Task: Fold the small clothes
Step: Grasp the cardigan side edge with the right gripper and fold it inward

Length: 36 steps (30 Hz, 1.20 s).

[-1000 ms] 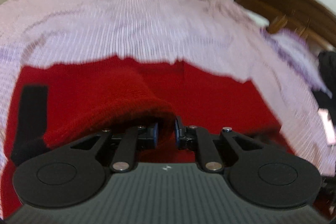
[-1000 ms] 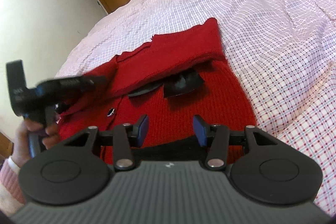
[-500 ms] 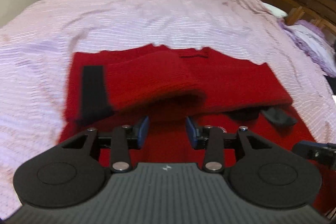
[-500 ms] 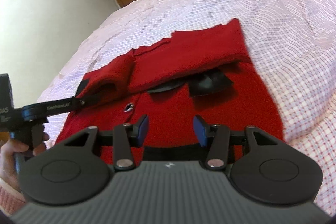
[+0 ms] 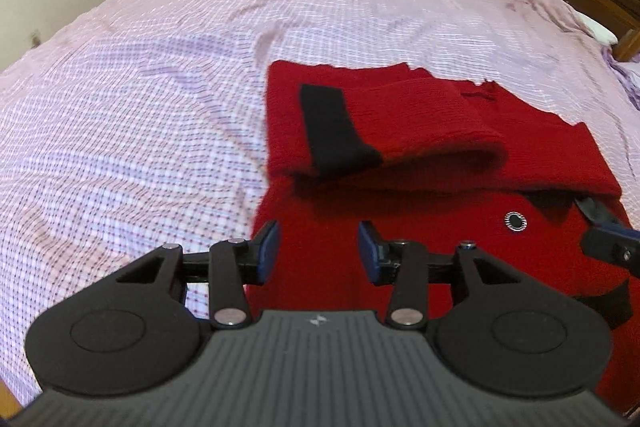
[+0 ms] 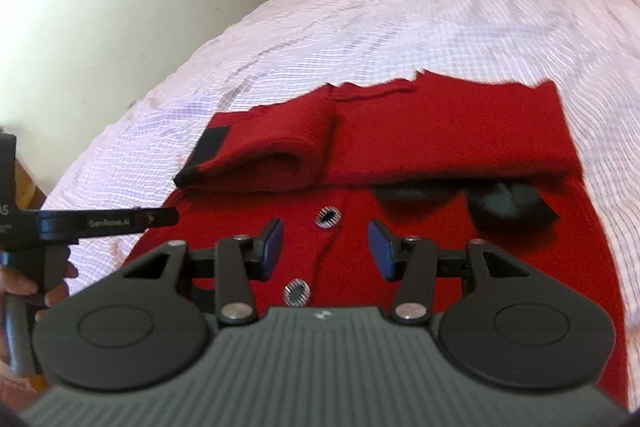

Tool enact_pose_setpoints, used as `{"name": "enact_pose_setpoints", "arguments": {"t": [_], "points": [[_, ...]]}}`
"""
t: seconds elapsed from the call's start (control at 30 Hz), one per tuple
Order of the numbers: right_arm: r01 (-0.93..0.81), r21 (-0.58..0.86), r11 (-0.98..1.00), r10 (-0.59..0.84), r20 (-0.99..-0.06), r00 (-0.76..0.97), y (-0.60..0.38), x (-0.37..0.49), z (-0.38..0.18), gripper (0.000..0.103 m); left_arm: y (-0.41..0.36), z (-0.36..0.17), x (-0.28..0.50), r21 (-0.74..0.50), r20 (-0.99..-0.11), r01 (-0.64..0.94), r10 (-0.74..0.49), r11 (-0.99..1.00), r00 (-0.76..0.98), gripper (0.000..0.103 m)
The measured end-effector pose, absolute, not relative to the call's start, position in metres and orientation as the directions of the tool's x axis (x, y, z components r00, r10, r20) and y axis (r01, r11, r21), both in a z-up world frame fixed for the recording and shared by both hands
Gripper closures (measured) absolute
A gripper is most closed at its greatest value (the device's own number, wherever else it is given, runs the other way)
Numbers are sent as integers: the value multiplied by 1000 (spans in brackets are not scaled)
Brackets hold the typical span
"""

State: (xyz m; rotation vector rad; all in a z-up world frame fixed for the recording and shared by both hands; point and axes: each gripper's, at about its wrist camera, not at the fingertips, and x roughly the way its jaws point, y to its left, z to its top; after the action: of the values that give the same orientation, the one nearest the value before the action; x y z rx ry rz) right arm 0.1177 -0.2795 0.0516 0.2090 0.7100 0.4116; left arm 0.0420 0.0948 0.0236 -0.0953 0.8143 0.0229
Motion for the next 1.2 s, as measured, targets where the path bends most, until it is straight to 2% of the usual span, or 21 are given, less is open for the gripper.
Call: {"name": "enact_pose_setpoints", "arguments": {"t": [0.17, 0.2, 0.27, 0.43, 0.73, 0.77, 0.83, 0.87, 1.0, 1.2], "points": [[-363, 225, 904, 422, -593, 685, -247, 136, 58, 51, 100, 24, 43, -79, -728, -73, -7, 994, 685, 54], [-372, 191, 908, 409, -595, 692, -240, 140, 59, 39, 101, 25, 43, -82, -728, -74, -9, 994, 686, 54], [-387, 116, 915, 378, -588, 716, -226, 147, 61, 30, 104, 25, 43, -93, -727, -77, -15, 993, 687, 54], [-453, -86, 888, 333, -558, 760, -190, 164, 62, 30, 107, 24, 43, -109, -722, -79, -24, 991, 692, 54], [-544, -257, 798, 351, -535, 768, -138, 176, 42, 31, 116, 15, 48, -133, -728, -100, -29, 986, 685, 54], [-549, -271, 791, 346, -543, 765, -133, 179, 39, 38, 117, 13, 49, -138, -730, -102, -32, 985, 682, 54], [-537, -290, 792, 321, -550, 771, -127, 185, 34, 65, 117, 10, 49, -140, -733, -105, -31, 985, 680, 54], [-527, -285, 801, 313, -551, 774, -127, 188, 34, 86, 117, 9, 49, -135, -732, -105, -28, 985, 681, 54], [-476, -110, 872, 354, -531, 770, -149, 197, 46, 90, 117, 9, 51, -133, -724, -98, -30, 986, 689, 54], [-282, 8, 960, 259, -420, 870, -207, 197, 77, 91, 115, 9, 61, -117, -726, -107, -12, 987, 688, 54]]}}
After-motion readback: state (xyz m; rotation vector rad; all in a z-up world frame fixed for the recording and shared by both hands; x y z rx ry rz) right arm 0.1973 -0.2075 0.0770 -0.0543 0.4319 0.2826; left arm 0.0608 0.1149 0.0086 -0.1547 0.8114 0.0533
